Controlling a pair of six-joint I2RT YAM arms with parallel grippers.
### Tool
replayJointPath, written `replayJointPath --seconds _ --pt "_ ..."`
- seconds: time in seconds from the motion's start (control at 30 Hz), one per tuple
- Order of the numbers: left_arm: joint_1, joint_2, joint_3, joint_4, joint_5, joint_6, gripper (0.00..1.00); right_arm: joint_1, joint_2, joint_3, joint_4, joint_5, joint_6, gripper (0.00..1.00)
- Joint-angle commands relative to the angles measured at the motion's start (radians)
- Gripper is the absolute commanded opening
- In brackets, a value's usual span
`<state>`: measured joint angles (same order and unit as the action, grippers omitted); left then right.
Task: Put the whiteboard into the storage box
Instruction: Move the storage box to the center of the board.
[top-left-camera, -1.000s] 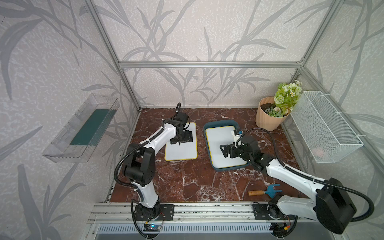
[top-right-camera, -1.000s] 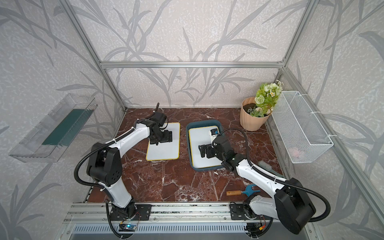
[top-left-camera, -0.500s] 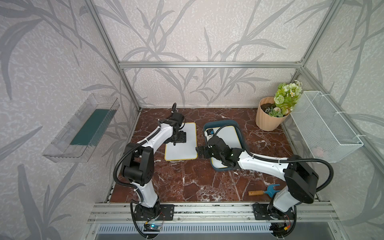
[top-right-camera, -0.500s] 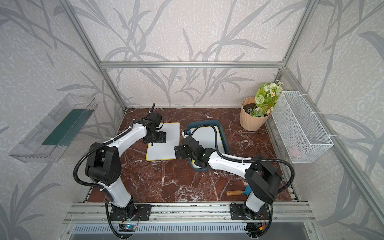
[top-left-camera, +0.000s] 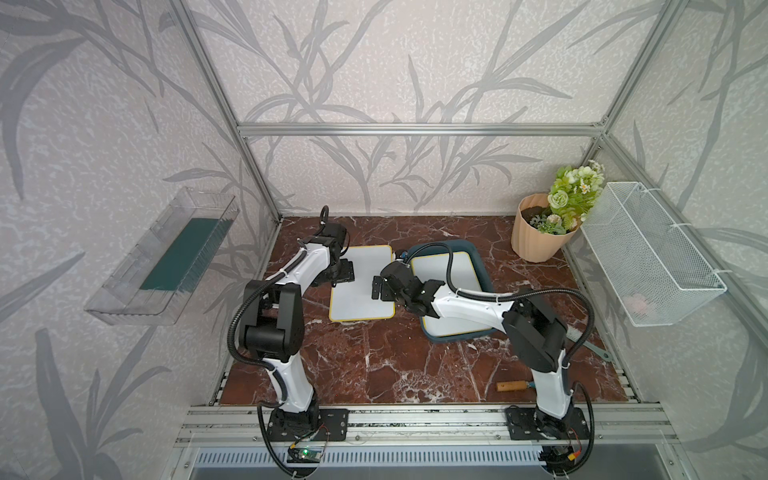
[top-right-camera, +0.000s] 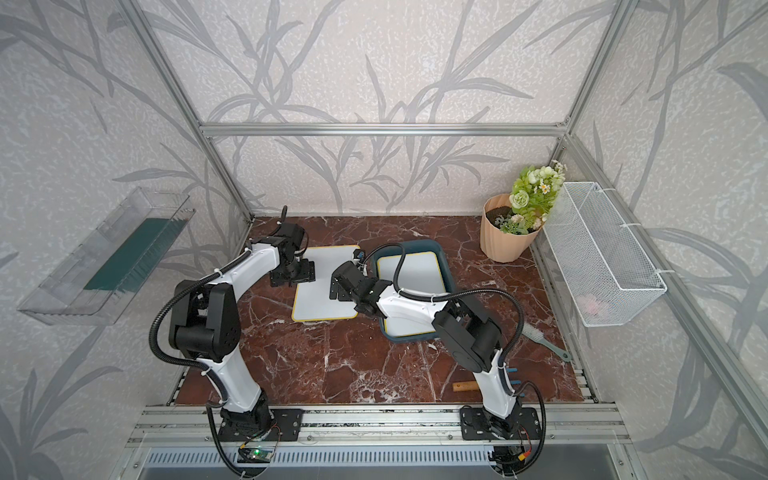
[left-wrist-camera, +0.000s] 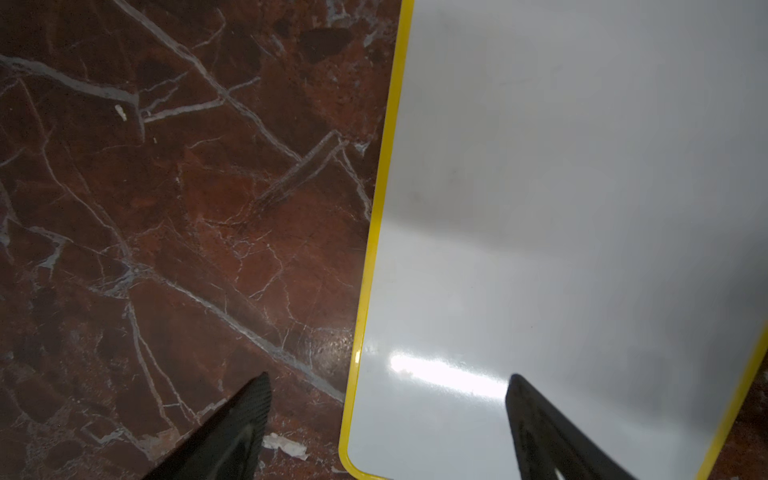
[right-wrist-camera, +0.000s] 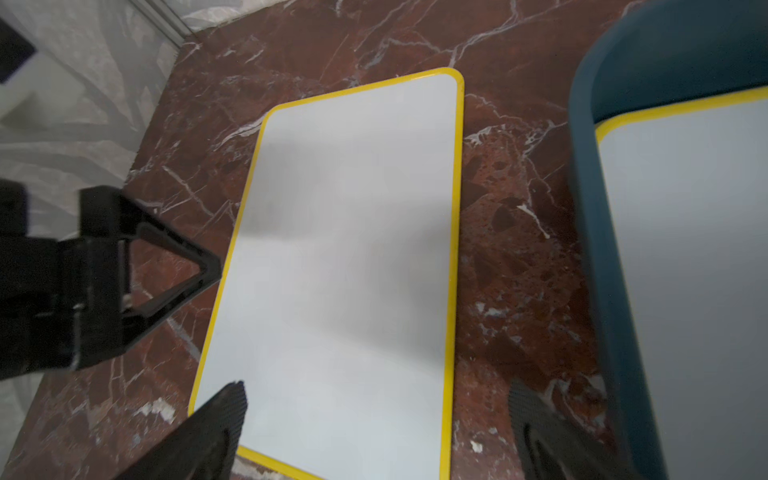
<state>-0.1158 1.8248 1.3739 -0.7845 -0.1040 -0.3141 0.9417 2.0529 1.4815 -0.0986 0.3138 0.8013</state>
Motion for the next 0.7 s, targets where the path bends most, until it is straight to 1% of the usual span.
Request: replayJointPath --seconds 0.0,0.07,0.17,0.27,0.5,0.67 --pt "0.01 0.011 0.019 -0.003 -0.022 0.006 0.88 0.005 0.064 0.087 -0.121 0.108 0.079 0.99" --pt "0.015 0.014 0.016 0.001 -0.02 0.006 0.88 0.004 0.084 0.108 -0.152 0.167 0.087 0.99" --pt "0.019 0.017 0.012 0.011 -0.008 0.004 0.88 0.002 0.081 0.096 -0.156 0.247 0.072 0.99" --pt "0.027 0.023 0.01 0.02 0.001 0.0 0.88 -0.011 0.068 0.082 -0.179 0.298 0.072 0.99" --pt "0.032 0.046 -0.009 0.05 0.003 -0.01 0.87 -0.068 0.052 0.058 -0.217 0.332 0.084 0.99" --pt "0.042 0.057 -0.016 0.064 0.025 -0.014 0.87 -0.102 0.044 0.04 -0.227 0.359 0.069 0.99"
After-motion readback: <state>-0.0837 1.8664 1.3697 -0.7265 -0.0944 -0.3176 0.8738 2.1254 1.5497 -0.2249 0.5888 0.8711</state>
